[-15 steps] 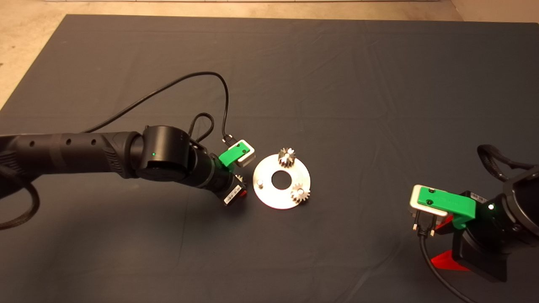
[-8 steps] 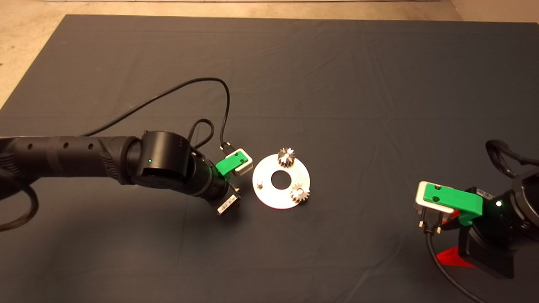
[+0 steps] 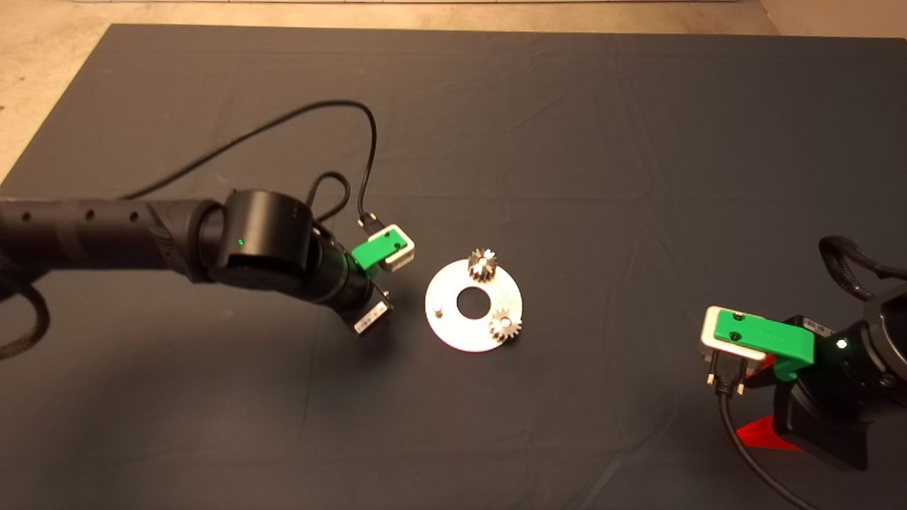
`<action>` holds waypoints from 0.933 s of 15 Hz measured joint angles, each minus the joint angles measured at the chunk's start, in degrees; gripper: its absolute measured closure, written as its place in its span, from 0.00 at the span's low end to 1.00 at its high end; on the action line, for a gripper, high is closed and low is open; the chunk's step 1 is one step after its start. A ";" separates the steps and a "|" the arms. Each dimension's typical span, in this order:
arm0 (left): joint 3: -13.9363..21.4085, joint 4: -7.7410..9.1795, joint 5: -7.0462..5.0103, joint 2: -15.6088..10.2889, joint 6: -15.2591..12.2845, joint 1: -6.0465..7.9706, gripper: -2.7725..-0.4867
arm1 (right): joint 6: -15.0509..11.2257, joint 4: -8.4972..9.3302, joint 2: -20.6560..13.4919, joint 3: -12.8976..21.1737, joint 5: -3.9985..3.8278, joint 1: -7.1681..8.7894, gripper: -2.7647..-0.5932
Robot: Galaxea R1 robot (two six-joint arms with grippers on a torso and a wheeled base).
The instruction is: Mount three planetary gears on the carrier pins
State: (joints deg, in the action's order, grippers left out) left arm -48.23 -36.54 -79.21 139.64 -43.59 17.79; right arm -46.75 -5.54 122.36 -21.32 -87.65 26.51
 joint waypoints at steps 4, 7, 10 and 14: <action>0.11 1.45 0.05 0.40 -0.14 0.79 0.89 | 0.00 0.00 0.02 0.00 -0.02 0.00 0.60; 0.13 1.45 0.05 0.88 -2.27 0.79 0.90 | 0.00 0.00 0.00 0.00 0.00 0.00 0.60; 0.49 1.50 1.16 2.98 -2.86 0.79 0.90 | 0.00 0.00 0.00 0.00 0.00 0.00 0.60; 0.49 1.50 1.88 5.17 -4.14 0.79 0.90 | -0.05 0.00 0.02 0.00 0.00 0.00 0.60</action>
State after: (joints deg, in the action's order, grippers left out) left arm -47.74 -35.04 -77.34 144.81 -47.74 18.58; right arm -46.80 -5.53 122.38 -21.32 -87.65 26.51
